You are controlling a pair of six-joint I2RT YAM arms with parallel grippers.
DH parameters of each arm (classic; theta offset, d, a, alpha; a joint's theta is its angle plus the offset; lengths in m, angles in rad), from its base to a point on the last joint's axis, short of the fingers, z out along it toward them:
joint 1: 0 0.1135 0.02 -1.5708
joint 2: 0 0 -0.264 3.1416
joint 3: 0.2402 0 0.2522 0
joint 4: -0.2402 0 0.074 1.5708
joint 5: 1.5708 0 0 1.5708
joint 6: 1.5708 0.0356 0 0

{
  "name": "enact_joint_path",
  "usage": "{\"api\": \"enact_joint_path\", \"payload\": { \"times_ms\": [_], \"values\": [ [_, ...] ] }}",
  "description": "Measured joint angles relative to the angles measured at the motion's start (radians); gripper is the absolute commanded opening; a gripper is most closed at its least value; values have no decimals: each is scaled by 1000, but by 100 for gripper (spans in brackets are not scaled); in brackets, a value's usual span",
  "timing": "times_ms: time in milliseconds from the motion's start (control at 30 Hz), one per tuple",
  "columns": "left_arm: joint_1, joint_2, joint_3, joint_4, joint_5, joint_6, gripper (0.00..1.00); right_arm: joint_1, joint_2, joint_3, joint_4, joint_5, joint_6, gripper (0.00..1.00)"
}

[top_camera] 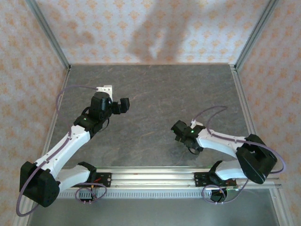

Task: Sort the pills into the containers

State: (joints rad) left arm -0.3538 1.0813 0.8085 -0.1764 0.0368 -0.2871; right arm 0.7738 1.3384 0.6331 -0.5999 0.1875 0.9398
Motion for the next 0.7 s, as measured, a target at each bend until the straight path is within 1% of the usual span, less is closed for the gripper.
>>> {"api": "enact_joint_path", "payload": {
  "times_ms": [233, 333, 500, 700],
  "values": [
    [0, -11, -4, -4, -1, 0, 100, 0, 119, 127, 61, -51, -60, 99],
    [0, -27, -6, -15, -6, 2, 100, 0, 130, 154, 71, -54, -70, 99],
    [0, -41, -7, -21, -16, 9, 100, 0, 130, 151, 67, -53, -65, 100],
    [0, -40, -7, -22, -18, 23, 100, -10, 80, 68, 55, -48, -46, 100]
  ]
}}
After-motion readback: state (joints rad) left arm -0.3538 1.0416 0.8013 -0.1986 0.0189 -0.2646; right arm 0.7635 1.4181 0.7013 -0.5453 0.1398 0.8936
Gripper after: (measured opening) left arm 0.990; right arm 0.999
